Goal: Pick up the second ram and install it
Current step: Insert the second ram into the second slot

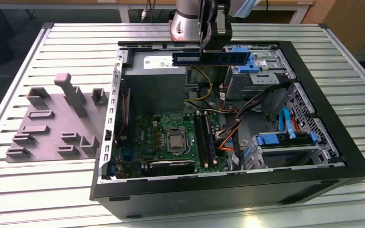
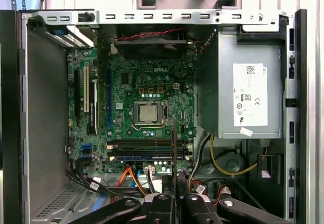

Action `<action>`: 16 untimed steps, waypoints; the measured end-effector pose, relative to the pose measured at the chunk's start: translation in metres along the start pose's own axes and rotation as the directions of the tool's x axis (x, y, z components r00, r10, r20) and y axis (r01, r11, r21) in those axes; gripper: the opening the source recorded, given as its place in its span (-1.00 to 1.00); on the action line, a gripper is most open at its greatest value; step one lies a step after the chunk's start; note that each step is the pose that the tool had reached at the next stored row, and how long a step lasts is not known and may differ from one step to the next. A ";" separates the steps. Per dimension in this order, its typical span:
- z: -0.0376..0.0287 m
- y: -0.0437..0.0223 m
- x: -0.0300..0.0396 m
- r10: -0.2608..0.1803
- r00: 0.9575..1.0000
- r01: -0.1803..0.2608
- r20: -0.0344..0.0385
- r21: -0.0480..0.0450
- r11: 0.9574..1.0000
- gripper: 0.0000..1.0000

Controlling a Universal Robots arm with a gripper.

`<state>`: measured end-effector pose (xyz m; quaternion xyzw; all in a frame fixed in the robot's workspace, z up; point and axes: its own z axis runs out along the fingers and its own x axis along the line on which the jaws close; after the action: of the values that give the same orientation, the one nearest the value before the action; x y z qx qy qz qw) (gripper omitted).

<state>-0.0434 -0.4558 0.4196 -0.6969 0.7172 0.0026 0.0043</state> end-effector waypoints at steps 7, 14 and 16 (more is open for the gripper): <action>0.0000 0.0000 0.0000 0.011 1.000 -0.011 0.000 0.000 1.000 -0.72; 0.0000 0.0000 0.0000 0.021 1.000 -0.021 0.000 0.000 1.000 -0.72; 0.0000 0.0000 0.0000 0.024 1.000 -0.024 0.000 0.000 1.000 -0.72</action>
<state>-0.0435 -0.4558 0.4196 -0.6882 0.7255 0.0026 0.0043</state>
